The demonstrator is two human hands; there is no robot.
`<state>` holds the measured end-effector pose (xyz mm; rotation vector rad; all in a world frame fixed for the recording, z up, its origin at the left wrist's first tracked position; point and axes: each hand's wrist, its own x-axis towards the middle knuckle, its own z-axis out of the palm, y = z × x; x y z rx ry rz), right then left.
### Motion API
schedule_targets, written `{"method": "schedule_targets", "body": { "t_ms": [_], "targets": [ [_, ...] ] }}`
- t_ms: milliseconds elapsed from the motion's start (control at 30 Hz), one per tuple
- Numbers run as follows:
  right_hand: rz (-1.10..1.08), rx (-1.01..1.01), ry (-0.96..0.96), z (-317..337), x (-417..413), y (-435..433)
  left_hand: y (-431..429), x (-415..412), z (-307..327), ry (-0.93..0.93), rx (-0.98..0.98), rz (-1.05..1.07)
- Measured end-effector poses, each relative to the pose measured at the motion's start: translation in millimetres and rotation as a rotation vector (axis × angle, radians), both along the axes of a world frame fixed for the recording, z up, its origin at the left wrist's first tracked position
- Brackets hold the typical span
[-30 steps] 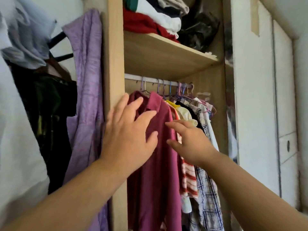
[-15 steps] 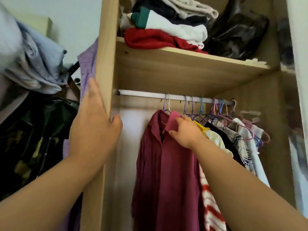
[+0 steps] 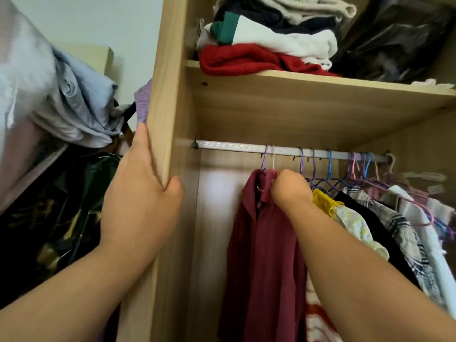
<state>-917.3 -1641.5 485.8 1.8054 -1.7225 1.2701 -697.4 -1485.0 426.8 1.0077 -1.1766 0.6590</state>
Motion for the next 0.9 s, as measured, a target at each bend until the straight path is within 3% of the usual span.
{"method": "schedule_targets", "body": {
  "t_ms": [367,667,800,900],
  "targets": [
    [-0.014,-0.151,0.022,17,-14,25,0,-1,-1,0.026,0.021,-0.027],
    [-0.032,-0.353,0.094,-26,-57,101,19,-8,3,0.068,0.128,-0.074],
    [-0.055,-0.383,0.097,-58,-92,153,26,-20,-13,-0.166,0.113,0.090],
    [-0.104,-0.363,0.125,-86,-112,198,26,-44,-36,-0.377,0.135,0.032]
  ]
}}
